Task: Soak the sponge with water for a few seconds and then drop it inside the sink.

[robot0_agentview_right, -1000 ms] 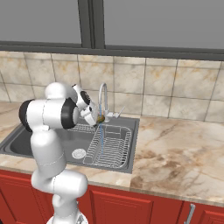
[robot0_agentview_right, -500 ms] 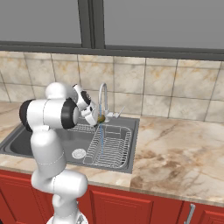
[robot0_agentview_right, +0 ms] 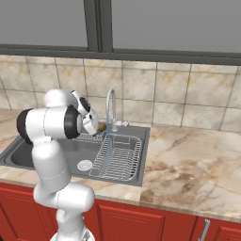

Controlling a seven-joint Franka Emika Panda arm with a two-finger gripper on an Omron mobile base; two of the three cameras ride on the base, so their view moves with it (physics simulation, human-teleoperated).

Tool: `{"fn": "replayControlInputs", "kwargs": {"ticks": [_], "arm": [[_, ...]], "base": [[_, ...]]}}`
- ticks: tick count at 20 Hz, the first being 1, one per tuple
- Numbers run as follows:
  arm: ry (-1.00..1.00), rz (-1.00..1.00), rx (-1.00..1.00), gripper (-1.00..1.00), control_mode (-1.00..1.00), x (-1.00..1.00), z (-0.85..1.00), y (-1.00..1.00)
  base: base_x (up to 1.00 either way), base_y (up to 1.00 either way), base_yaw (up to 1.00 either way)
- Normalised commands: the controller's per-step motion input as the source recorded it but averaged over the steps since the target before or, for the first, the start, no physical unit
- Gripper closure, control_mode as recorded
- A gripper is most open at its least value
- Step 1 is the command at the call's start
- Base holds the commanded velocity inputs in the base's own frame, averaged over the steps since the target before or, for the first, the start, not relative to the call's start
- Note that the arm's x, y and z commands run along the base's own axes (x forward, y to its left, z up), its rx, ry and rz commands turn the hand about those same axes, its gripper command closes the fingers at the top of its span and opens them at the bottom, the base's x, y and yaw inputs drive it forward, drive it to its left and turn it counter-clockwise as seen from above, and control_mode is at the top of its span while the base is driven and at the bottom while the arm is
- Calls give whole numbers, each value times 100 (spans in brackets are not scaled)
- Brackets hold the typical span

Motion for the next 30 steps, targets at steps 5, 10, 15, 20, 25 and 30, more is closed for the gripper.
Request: {"fn": "replayControlInputs", "kwargs": {"ticks": [5, 10, 15, 20, 25, 30], "arm": [[0, 3, 0, 100, -100, -21, 17, 55], [0, 4, 1, 100, -100, -21, 11, 57], [0, 2, 2, 100, -100, -23, 12, 34], [1, 1, 10, 100, -100, -24, 0, 31], [7, 7, 20, 100, -100, -26, 0, 22], [17, 16, 16, 100, -100, -15, 0, 23]], "base": [[0, 0, 0], [0, 0, 0], [0, 0, 0], [0, 0, 0], [0, 0, 0], [0, 0, 0]]}}
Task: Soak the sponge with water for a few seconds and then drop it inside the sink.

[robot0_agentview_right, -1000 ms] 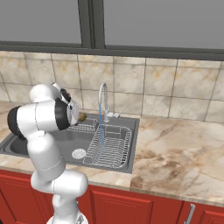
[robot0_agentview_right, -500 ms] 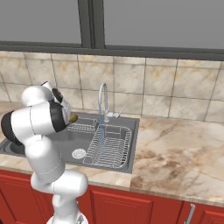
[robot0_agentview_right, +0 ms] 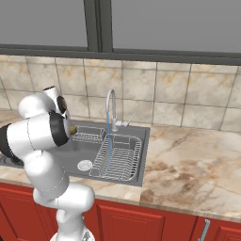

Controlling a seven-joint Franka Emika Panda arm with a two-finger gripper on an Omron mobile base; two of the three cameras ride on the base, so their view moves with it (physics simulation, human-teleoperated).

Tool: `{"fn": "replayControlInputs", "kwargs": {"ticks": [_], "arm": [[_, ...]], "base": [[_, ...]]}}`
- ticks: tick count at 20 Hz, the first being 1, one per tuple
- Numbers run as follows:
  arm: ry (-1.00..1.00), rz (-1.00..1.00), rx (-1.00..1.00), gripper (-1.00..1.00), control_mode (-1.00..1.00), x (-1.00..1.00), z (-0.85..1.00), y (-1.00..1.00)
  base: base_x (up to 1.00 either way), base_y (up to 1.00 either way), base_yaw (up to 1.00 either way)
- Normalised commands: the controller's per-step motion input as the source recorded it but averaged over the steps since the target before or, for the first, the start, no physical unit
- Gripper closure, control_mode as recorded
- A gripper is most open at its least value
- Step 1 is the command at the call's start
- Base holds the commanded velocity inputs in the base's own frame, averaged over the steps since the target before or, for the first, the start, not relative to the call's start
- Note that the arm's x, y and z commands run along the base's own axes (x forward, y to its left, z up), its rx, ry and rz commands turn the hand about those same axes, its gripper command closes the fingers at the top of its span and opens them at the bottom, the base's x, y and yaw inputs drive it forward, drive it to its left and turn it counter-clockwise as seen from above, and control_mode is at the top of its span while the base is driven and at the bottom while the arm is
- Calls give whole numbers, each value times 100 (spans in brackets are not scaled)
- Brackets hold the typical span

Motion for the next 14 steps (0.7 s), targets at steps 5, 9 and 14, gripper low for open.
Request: {"fn": "replayControlInputs", "kwargs": {"ticks": [5, 9, 14], "arm": [[20, 20, 16, 100, -100, -17, 0, 30], [19, 21, 11, 100, -100, -16, 0, 35], [6, 26, 6, 100, -100, -6, -4, 31]], "base": [[0, 0, 0], [0, 0, 0], [0, 0, 0]]}}
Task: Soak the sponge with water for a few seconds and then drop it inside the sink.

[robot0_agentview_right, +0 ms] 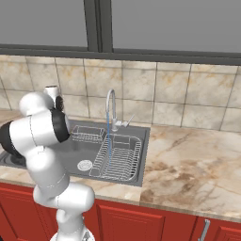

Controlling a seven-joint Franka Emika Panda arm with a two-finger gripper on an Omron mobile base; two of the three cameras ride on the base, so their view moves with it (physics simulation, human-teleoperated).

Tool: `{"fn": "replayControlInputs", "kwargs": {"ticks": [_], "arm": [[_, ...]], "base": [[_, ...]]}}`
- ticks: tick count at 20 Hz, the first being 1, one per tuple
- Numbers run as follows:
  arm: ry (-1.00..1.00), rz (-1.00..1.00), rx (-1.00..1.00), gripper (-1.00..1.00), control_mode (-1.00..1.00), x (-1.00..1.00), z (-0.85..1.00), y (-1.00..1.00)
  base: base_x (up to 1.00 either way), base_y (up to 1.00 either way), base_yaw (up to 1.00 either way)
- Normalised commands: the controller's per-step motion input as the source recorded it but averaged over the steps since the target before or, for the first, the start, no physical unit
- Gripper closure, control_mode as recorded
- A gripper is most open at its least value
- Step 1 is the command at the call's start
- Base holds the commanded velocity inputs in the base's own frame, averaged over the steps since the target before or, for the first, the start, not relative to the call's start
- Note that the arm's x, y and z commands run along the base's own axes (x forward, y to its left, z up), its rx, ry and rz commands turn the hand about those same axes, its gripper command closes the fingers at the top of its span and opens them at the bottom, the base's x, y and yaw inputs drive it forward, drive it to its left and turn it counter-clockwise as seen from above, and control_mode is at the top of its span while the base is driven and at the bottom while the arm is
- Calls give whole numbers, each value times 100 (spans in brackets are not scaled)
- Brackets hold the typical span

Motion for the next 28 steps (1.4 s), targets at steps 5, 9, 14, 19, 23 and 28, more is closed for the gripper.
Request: {"fn": "replayControlInputs", "kwargs": {"ticks": [5, 9, 14, 19, 23, 28], "arm": [[-7, 22, 0, 100, -100, 0, -25, 28], [-13, 18, 1, 100, -100, 0, -21, 37], [-5, 11, 13, 100, -100, 0, -13, 28], [1, 14, 18, 100, -100, 6, -12, 32], [6, 10, 9, 100, -100, 11, -17, 32], [0, 1, -2, 100, -100, 5, -14, 24]], "base": [[0, 0, 0], [0, 0, 0], [0, 0, 0], [0, 0, 0], [0, 0, 0], [0, 0, 0]]}}
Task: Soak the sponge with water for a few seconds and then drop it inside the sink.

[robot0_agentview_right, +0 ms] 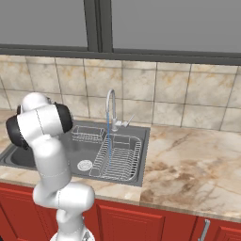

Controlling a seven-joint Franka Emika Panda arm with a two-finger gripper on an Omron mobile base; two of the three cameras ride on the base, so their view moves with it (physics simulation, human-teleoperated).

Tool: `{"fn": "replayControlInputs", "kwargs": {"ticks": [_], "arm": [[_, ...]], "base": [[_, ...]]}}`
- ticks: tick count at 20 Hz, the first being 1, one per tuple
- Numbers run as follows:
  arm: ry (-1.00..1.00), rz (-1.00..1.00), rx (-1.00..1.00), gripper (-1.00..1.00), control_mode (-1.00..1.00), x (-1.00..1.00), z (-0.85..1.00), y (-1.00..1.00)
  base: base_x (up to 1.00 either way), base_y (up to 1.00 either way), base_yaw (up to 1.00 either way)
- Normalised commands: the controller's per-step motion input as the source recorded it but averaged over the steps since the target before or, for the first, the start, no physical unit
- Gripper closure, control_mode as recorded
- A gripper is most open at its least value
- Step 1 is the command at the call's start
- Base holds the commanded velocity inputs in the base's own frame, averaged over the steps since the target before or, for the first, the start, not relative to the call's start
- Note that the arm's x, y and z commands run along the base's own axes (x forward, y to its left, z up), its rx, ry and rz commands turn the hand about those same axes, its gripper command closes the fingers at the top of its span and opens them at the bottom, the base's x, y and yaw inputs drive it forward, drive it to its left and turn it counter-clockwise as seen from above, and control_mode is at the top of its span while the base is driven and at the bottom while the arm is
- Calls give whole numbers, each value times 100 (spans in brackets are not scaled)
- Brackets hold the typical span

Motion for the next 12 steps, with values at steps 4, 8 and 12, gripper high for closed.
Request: {"fn": "replayControlInputs", "kwargs": {"ticks": [4, 8, 12], "arm": [[0, 6, -4, 100, -100, 11, -34, 37], [-6, 4, -1, 100, -100, 14, -28, 30], [-11, 1, -3, 100, -100, 22, -24, 18]], "base": [[0, 0, 0], [0, 0, 0], [0, 0, 0]]}}
